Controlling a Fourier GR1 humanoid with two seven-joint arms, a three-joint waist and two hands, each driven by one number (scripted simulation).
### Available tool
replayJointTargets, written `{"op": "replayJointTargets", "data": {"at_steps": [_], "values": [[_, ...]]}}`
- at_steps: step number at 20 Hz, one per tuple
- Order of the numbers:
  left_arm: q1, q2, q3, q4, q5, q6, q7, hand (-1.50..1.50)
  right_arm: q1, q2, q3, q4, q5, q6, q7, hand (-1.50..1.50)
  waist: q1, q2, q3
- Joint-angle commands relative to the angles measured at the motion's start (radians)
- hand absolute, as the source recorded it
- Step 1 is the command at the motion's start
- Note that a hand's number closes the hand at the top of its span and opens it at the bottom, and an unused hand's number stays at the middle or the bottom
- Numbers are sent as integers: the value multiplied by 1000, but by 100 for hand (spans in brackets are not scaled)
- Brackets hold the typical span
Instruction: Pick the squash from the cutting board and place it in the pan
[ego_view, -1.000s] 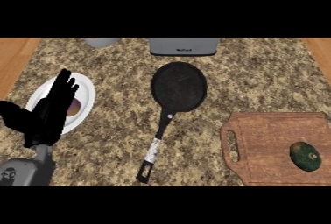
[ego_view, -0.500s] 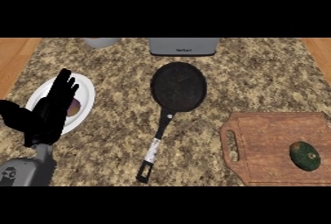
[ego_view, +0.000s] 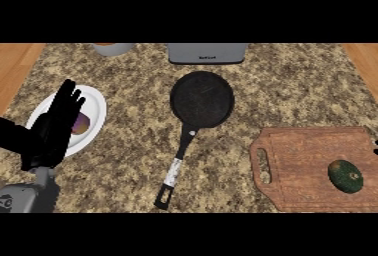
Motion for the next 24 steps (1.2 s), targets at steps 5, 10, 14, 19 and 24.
{"op": "replayJointTargets", "data": {"at_steps": [5,10,14,19,24], "values": [[52,-3,24,-33,-4,-58,4,0,1,130,-33,-138,82,49,100,-150,9,1,0],[3,-61,5,8,-54,-27,-16,0,-114,218,85,-128,192,139,195,-150,15,4,0],[-26,-52,18,-45,-50,-27,69,0,-54,242,51,-103,274,86,177,-150,9,2,1],[-2,-71,43,7,-69,-60,-6,0,-93,302,45,-10,349,72,158,-150,12,3,1],[18,-61,85,-12,-59,-91,12,0,-178,342,37,13,365,149,147,-150,13,3,1]]}}
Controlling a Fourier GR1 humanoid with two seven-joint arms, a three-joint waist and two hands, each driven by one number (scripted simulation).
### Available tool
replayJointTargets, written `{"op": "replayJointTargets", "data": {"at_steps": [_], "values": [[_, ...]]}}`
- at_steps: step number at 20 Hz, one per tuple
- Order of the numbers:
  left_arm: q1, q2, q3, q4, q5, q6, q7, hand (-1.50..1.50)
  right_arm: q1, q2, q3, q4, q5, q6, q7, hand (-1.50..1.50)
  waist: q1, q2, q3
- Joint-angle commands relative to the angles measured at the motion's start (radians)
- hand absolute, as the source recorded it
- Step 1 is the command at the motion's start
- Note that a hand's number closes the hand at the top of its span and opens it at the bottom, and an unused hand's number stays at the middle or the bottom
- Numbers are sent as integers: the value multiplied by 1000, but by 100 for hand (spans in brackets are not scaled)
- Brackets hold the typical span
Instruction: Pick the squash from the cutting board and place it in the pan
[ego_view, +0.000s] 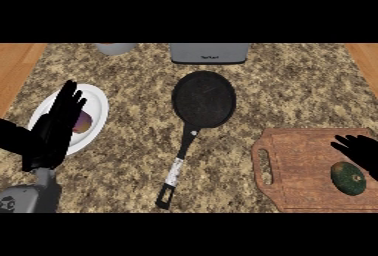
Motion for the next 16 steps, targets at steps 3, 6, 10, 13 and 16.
{"op": "replayJointTargets", "data": {"at_steps": [3,6,10,13,16], "values": [[-56,-42,-2,64,-31,4,-2,0,-78,50,12,162,92,-36,-46,-150,-1,1,0],[-86,-30,21,63,-36,-2,26,0,-61,48,-6,194,114,-70,-105,-150,-3,1,0],[-42,-63,4,21,-58,9,27,0,-137,145,17,211,145,-34,-39,-150,1,0,0],[-31,-61,30,0,-57,2,21,0,-127,151,-7,238,142,-51,-95,-150,-1,0,0],[-11,-74,28,64,-58,-37,-47,0,-125,168,5,304,187,-106,-113,-150,-1,0,0]]}}
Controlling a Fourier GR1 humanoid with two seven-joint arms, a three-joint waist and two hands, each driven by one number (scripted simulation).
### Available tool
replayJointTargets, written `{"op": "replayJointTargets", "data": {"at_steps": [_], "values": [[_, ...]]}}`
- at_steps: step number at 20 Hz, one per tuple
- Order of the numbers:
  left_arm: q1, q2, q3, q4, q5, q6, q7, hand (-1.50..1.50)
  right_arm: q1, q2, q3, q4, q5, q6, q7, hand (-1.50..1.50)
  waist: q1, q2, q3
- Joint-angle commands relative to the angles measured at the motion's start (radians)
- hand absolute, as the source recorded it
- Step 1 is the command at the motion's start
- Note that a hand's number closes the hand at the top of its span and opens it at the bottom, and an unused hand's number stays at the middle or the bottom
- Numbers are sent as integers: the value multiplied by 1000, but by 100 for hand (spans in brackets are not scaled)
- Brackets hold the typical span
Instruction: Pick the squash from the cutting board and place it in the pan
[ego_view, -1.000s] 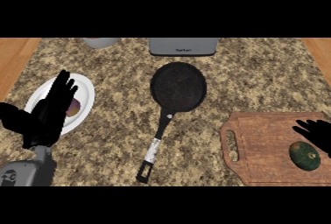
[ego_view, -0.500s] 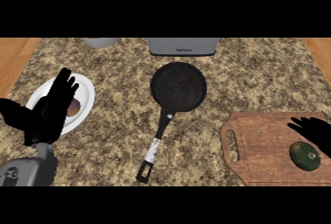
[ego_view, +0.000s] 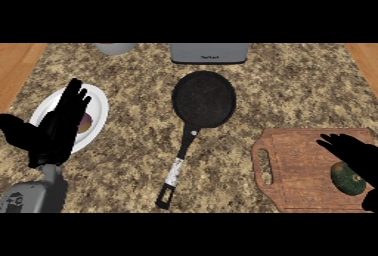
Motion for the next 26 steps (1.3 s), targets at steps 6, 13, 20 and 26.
{"op": "replayJointTargets", "data": {"at_steps": [6,13,20,26], "values": [[-66,2,56,121,-3,-33,-66,0,-122,36,20,151,66,-25,-74,150,-1,1,0],[16,18,56,-44,17,-56,31,0,-62,80,-5,232,67,-200,-154,150,1,0,0],[-34,-4,49,14,-6,-33,21,0,-139,278,40,120,74,-34,91,150,-1,-1,-2],[-26,-19,8,-6,-11,-51,20,0,-242,585,9,144,104,-8,452,150,65,9,-4]]}}
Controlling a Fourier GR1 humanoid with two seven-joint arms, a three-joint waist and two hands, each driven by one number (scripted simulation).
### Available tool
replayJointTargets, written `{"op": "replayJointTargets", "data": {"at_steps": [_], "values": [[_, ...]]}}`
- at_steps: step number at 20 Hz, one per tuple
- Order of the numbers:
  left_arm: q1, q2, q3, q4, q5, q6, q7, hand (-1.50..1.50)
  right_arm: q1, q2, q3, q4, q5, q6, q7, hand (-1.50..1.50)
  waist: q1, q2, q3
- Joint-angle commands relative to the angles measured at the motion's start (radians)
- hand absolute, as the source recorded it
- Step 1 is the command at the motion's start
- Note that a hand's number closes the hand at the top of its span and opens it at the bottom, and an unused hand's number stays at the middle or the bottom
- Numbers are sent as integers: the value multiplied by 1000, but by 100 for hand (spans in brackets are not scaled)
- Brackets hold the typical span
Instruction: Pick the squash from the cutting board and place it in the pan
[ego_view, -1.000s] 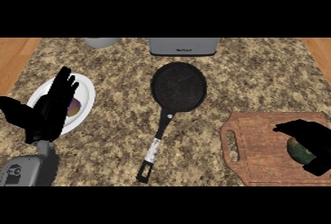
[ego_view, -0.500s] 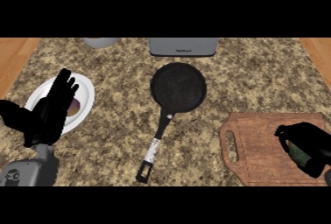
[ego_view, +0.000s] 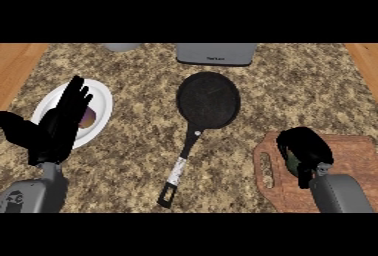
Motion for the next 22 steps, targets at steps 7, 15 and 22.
{"op": "replayJointTargets", "data": {"at_steps": [7,15,22], "values": [[-35,-16,-48,15,1,-31,10,0,-284,219,74,-87,96,-98,605,150,92,0,23],[-65,-32,-90,33,-18,-43,6,0,-603,222,215,-58,177,-82,1091,150,157,12,23],[-91,-51,-97,57,-17,-40,-1,0,-808,222,293,95,89,-126,1441,150,169,30,25]]}}
